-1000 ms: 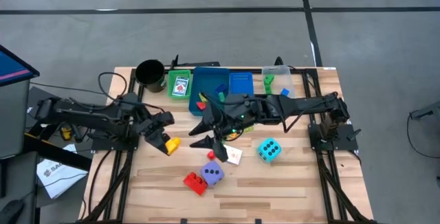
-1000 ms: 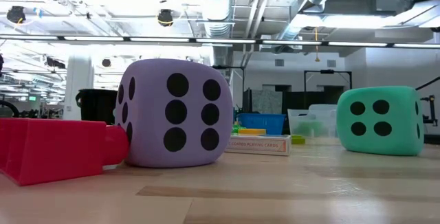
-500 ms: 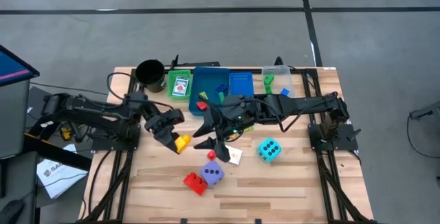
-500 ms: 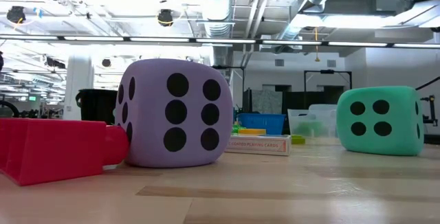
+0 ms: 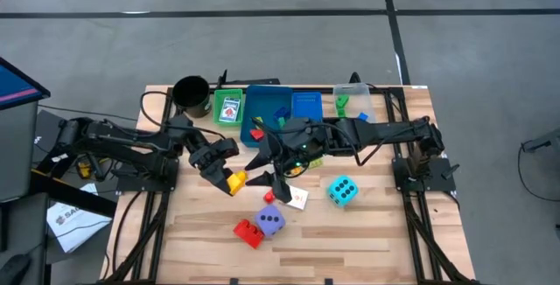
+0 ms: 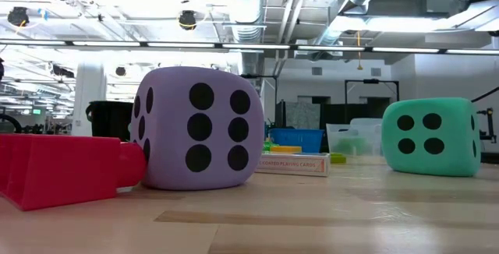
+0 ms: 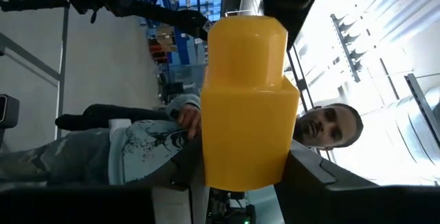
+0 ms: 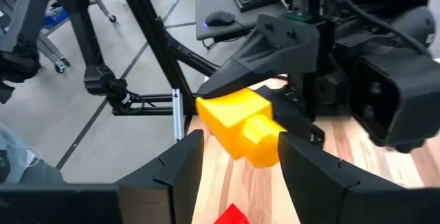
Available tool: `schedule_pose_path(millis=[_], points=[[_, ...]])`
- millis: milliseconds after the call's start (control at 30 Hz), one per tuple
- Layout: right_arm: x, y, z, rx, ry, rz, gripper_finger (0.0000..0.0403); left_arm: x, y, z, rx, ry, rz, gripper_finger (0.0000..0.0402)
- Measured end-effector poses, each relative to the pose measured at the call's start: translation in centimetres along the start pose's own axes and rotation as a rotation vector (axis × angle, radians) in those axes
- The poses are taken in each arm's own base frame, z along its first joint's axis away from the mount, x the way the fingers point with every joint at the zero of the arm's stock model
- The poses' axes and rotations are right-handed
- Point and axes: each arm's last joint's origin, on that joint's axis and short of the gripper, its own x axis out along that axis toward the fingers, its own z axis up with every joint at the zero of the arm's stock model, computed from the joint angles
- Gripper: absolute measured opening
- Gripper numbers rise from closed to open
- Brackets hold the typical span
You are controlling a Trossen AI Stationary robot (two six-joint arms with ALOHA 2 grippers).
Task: Pick & Place Toys
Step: Put the large yellow game piece into the transparent bin
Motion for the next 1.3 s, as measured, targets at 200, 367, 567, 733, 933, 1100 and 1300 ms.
schedule_pose_path(millis=[200,367,567,733,933,1100,1300], points=[[-0.1,-0.5,0.0,0.001,0.000,-0.028,0.0184,0.0,0.0,0.0,-0.004,-0.004,-0.001,0.0118],[-0.2,-1.2,-0.6,0.047,0.085,-0.021,0.0198,0.0,0.0,0.0,-0.005,-0.018,-0.002,0.0118],[-0.2,-1.4,-0.6,0.071,0.090,-0.008,0.0233,0.0,0.0,0.1,-0.003,-0.032,-0.002,0.0118],[-0.2,-1.3,-0.2,0.062,0.048,0.003,0.0254,0.0,0.0,0.1,-0.003,-0.055,-0.004,0.0119],[-0.2,-1.4,-0.1,0.035,0.042,-0.003,0.0255,0.0,0.0,0.2,-0.003,-0.089,-0.006,0.0118],[-0.2,-1.4,-0.2,0.015,0.043,-0.002,0.0256,0.0,0.0,0.3,-0.003,-0.110,-0.007,0.0119],[-0.2,-1.3,-0.1,0.015,0.042,0.033,0.0256,0.0,0.0,0.3,-0.002,-0.117,-0.008,0.0120]])
